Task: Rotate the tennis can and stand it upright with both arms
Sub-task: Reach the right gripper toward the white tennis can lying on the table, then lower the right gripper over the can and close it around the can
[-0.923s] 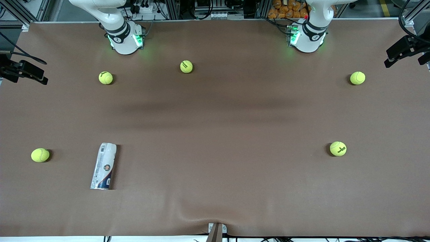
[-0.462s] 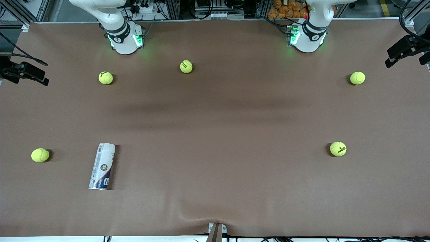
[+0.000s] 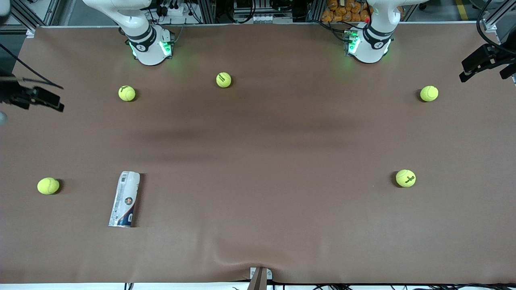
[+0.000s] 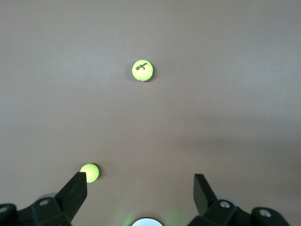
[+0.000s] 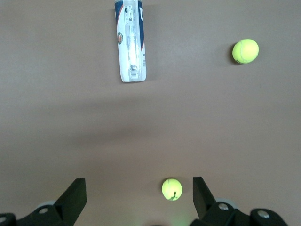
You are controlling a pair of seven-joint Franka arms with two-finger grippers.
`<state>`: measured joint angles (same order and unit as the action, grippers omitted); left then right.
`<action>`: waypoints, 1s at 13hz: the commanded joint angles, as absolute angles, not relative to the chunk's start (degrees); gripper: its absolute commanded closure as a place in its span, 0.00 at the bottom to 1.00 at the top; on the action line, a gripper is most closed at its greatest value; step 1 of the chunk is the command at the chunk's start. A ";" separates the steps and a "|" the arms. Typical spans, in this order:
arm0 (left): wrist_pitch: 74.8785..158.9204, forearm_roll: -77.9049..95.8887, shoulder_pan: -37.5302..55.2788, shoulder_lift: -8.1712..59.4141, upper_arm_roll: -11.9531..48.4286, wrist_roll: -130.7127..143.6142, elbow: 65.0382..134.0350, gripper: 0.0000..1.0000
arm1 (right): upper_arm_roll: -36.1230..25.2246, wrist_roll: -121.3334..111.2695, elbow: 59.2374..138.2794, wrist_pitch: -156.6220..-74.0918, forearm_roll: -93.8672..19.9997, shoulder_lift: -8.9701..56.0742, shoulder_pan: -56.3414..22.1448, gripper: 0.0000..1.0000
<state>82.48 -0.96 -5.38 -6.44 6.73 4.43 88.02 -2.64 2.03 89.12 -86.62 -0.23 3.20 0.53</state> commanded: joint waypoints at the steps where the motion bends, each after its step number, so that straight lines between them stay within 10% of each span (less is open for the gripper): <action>1: 81.74 -0.97 -5.89 -5.89 7.21 3.34 86.31 0.00 | -2.20 1.41 88.59 -91.21 0.26 9.12 1.23 0.00; 13: 82.62 -0.88 -5.54 -4.57 7.21 3.34 86.22 0.00 | -1.93 1.41 88.16 -120.21 -0.26 32.06 0.27 0.00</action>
<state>82.79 -0.96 -5.26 -5.16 7.04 4.40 87.46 -2.44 1.88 89.64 -117.46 -0.23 29.09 0.62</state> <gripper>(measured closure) 0.000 0.000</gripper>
